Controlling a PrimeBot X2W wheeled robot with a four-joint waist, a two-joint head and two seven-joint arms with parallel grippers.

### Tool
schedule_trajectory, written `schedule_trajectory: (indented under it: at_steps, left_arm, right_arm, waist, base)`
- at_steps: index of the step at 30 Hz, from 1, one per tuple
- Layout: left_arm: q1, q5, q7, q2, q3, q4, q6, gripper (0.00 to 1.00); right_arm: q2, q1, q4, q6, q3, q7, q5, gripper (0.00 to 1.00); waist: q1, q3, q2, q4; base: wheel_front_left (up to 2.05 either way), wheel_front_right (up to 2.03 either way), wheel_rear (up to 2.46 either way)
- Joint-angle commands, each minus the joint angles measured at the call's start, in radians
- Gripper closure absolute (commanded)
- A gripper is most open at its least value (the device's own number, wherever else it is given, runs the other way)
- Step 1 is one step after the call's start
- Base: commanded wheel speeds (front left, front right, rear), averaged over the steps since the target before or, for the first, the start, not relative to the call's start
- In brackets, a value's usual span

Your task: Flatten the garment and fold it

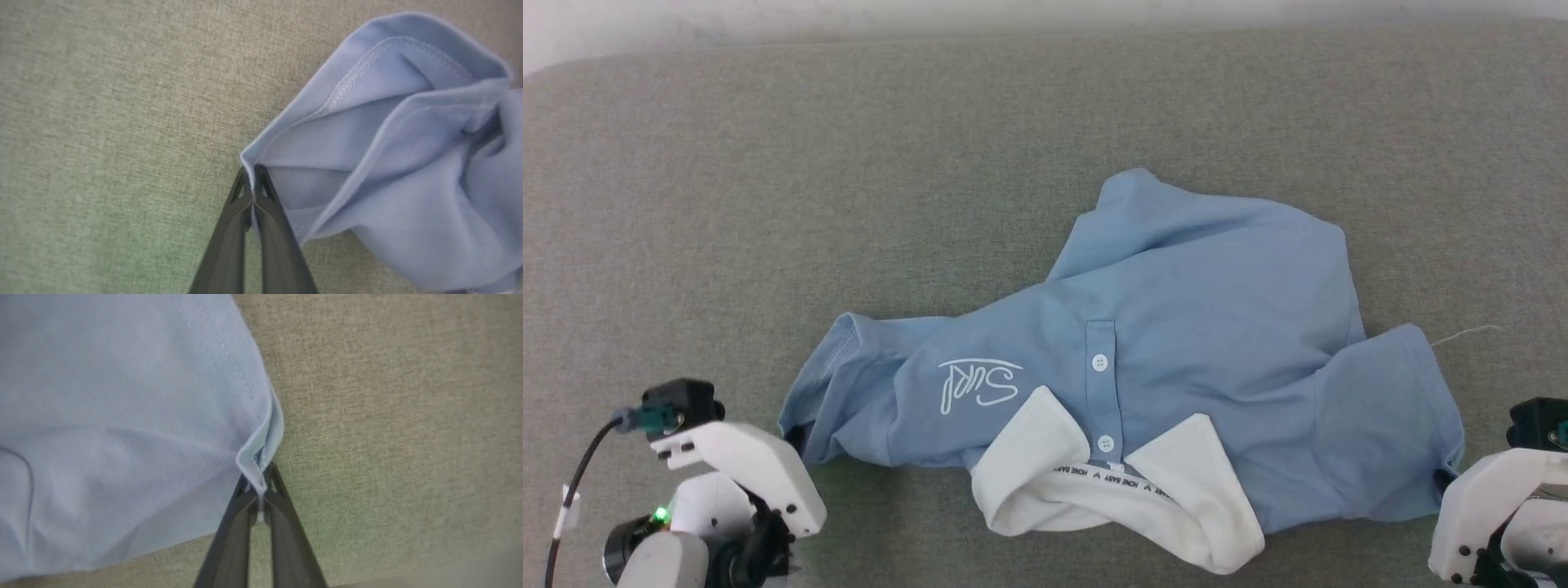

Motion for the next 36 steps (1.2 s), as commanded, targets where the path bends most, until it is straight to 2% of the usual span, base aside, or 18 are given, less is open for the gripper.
schedule_trajectory:
  at_steps: [1, 6, 9, 12, 16, 20, 23, 26, 32, 36]
  left_arm:
    - [0.034, -0.017, -0.005, -0.013, 0.001, -0.001, -0.011, 1.00]
    - [0.040, -0.158, -0.056, -0.057, 0.064, -0.146, -0.092, 1.00]
    - [0.020, -0.218, -0.080, -0.060, 0.110, -0.261, -0.123, 1.00]
    - [-0.026, -0.279, -0.088, -0.069, 0.146, -0.359, -0.138, 1.00]
    - [-0.139, -0.351, -0.062, -0.073, 0.173, -0.422, -0.127, 1.00]
    - [-0.313, -0.354, -0.032, -0.038, 0.195, -0.401, -0.081, 1.00]
    - [-0.473, -0.363, -0.032, -0.034, 0.210, -0.356, -0.040, 1.00]
    - [-0.640, -0.341, -0.047, -0.015, 0.212, -0.287, -0.009, 1.00]
    - [-0.959, -0.287, -0.139, -0.002, 0.218, -0.130, 0.031, 1.00]
    - [-1.109, -0.257, -0.212, -0.004, 0.211, -0.069, 0.031, 1.00]
  right_arm:
    - [0.008, 0.018, -0.010, -0.001, 0.000, 0.014, 0.007, 1.00]
    - [0.008, 0.010, -0.172, -0.001, 0.001, 0.035, 0.023, 1.00]
    - [-0.006, -0.019, -0.291, -0.001, 0.012, 0.059, 0.004, 1.00]
    - [-0.069, -0.085, -0.379, -0.001, 0.030, 0.094, 0.003, 1.00]
    - [-0.194, -0.245, -0.413, -0.001, 0.082, 0.145, 0.025, 1.00]
    - [-0.313, -0.482, -0.365, -0.001, 0.164, 0.177, 0.066, 1.00]
    - [-0.368, -0.684, -0.291, -0.001, 0.243, 0.172, 0.085, 1.00]
    - [-0.396, -0.880, -0.200, -0.001, 0.321, 0.147, 0.077, 1.00]
    - [-0.386, -1.214, 0.007, -0.001, 0.426, 0.025, 0.004, 1.00]
    - [-0.332, -1.393, 0.117, -0.001, 0.417, -0.107, -0.059, 1.00]
  waist:
    - [0.0000, -0.010, 0.0000, -0.001]
    - [0.0000, -0.042, 0.0000, -0.005]
    - [0.0000, -0.059, 0.0000, -0.004]
    - [0.0000, -0.066, 0.0000, -0.005]
    - [0.0000, -0.050, 0.0000, -0.004]
    - [0.0000, 0.013, 0.0000, -0.003]
    - [0.0000, 0.076, 0.0000, -0.005]
    - [0.0000, 0.144, 0.0000, -0.008]
    - [0.0000, 0.253, 0.0000, -0.013]
    - [0.0000, 0.303, 0.0000, -0.017]
  base:
    - [0.00, 0.00, 0.00]
    - [0.00, 0.00, 0.00]
    - [0.00, 0.00, 0.00]
    - [0.00, 0.00, 0.00]
    - [0.00, 0.00, 0.00]
    - [0.00, 0.00, 0.00]
    - [0.00, 0.00, 0.00]
    - [0.00, 0.00, 0.00]
    - [0.00, 0.00, 0.00]
    - [0.00, 0.00, 0.00]
